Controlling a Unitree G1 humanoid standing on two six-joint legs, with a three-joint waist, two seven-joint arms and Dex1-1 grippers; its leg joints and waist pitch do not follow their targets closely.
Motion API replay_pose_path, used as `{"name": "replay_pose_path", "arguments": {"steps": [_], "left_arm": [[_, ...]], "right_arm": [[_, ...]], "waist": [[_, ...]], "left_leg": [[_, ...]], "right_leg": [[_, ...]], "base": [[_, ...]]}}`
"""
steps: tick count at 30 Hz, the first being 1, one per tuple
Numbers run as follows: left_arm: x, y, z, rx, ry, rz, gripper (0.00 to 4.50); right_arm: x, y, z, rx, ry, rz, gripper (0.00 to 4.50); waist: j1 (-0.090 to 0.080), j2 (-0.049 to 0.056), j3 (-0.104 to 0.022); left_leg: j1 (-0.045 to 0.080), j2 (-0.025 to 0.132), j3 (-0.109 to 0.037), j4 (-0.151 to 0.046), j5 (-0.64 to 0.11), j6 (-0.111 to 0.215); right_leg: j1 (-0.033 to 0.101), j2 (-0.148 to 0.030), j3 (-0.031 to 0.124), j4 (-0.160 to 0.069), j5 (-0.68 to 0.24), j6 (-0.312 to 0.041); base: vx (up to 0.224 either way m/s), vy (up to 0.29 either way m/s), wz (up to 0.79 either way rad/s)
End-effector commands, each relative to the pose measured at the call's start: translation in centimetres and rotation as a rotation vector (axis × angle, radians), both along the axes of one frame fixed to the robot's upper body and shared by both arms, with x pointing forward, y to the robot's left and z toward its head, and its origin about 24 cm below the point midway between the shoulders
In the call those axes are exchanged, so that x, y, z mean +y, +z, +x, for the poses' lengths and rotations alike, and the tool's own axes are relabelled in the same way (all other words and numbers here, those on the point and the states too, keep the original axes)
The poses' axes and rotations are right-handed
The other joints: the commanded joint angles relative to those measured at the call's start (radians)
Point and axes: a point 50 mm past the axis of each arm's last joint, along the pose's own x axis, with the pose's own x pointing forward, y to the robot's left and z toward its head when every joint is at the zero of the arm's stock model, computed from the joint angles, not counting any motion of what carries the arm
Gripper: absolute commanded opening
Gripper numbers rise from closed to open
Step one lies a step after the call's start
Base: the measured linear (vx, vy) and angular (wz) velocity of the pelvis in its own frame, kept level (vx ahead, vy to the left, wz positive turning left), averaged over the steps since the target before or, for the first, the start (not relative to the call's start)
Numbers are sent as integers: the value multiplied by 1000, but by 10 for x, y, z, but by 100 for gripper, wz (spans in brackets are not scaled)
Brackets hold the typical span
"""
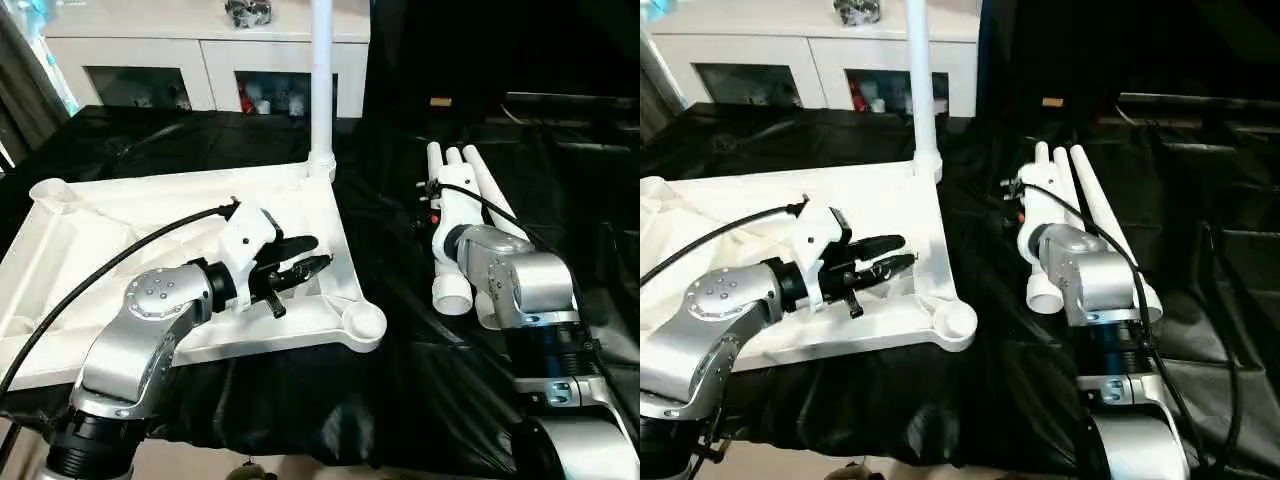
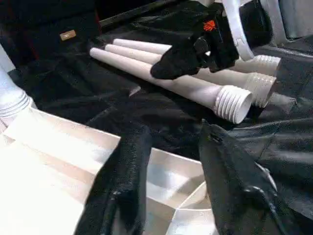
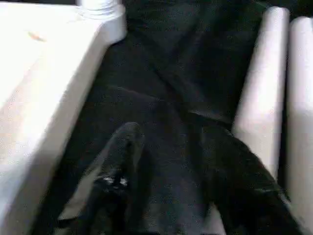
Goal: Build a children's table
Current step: Pick table leg
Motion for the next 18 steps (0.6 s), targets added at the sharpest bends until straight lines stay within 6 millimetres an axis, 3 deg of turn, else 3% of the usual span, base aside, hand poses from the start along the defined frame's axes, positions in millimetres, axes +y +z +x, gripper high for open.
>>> {"name": "replay_pose_path", "arguments": {"steps": [1,8,14,18], "left_arm": [[-1,0,-2,8,-2,3,207],[2,-3,-6,37,-6,34,269],[2,-5,-9,46,-16,56,317],[1,-7,-9,40,-24,93,322]], "right_arm": [[-4,6,1,-6,-36,-11,240],[-5,5,0,9,-87,-8,303],[-11,-2,1,49,-139,-16,348],[-14,-9,1,96,-162,-20,350]], "waist": [[-1,-5,-64],[-3,-3,-66],[-2,1,-65],[-1,0,-65]], "left_leg": [[7,13,-2,-72,-140,-33],[7,12,-2,-70,-123,-33],[9,11,-2,-70,-139,-39],[9,11,-2,-70,-145,-41]], "right_leg": [[53,-44,53,-75,-183,-143],[55,-42,52,-69,-133,-152],[54,-42,52,-69,-144,-151],[54,-42,52,-70,-152,-149]], "base": [[0,0,0],[0,0,0],[0,0,0],[0,0,0]]}}
